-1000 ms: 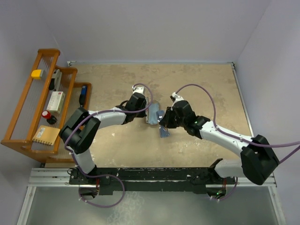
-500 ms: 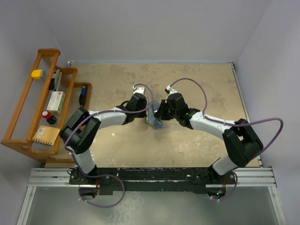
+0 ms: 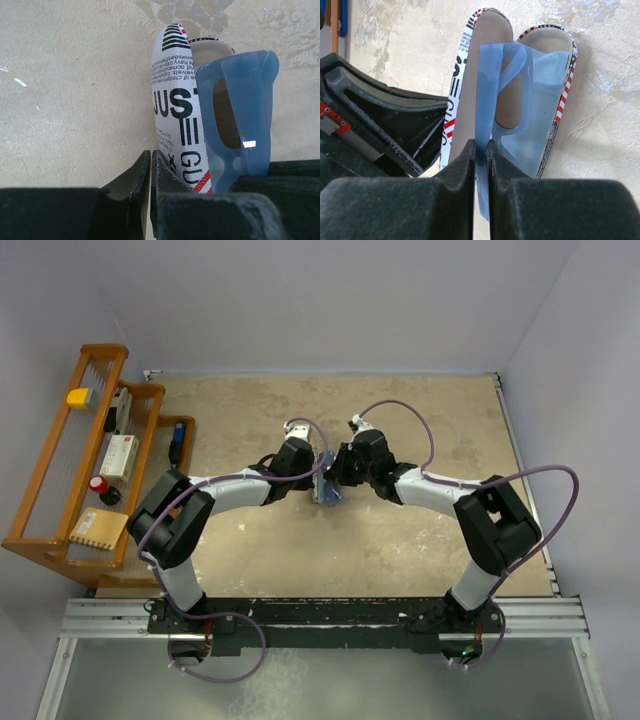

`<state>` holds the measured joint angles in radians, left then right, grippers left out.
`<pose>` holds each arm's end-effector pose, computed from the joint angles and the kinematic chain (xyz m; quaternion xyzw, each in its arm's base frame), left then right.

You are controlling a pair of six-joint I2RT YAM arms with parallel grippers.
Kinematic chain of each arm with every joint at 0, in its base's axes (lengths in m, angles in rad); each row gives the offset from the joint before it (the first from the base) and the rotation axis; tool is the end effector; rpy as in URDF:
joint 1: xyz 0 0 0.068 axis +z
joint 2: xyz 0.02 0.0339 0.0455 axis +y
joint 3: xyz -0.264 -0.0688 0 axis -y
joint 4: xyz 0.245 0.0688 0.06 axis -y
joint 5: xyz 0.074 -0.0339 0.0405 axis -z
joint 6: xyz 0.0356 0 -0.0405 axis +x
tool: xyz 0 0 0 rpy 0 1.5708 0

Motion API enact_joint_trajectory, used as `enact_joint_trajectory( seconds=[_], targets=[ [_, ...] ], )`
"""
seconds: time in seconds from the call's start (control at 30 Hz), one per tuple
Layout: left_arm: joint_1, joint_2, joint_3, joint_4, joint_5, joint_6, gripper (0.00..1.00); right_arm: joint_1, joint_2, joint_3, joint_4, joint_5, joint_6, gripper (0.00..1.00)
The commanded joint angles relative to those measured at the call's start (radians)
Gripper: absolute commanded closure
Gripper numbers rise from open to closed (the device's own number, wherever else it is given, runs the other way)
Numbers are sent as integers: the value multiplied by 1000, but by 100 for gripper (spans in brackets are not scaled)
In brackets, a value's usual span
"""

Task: Organize the sunglasses
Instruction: Place the sunglasses in the sunglasses case.

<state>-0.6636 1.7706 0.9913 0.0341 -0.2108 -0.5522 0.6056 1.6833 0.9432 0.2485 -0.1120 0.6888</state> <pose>0.2951 -0.2213 0.1690 0.0086 0.9119 -0.1488 0.3825 0.2998 0.2124 0.2033 0.0069 0.8570 0.3476 0.3803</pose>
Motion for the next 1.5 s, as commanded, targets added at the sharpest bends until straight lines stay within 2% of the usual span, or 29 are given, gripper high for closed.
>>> enact_joint_trajectory(
  seconds=[0.0,0.5,1.47],
  targets=[
    [-7,-44,38,8,-12,27,100,-10,9,49,70,-20,-2,100],
    [-15,-45,41,-11,-21,31,100,-16,78,34,145,-21,20,100],
    [-20,-35,43,-17,-26,32,100,-29,123,62,129,-37,-37,100]
  ],
)
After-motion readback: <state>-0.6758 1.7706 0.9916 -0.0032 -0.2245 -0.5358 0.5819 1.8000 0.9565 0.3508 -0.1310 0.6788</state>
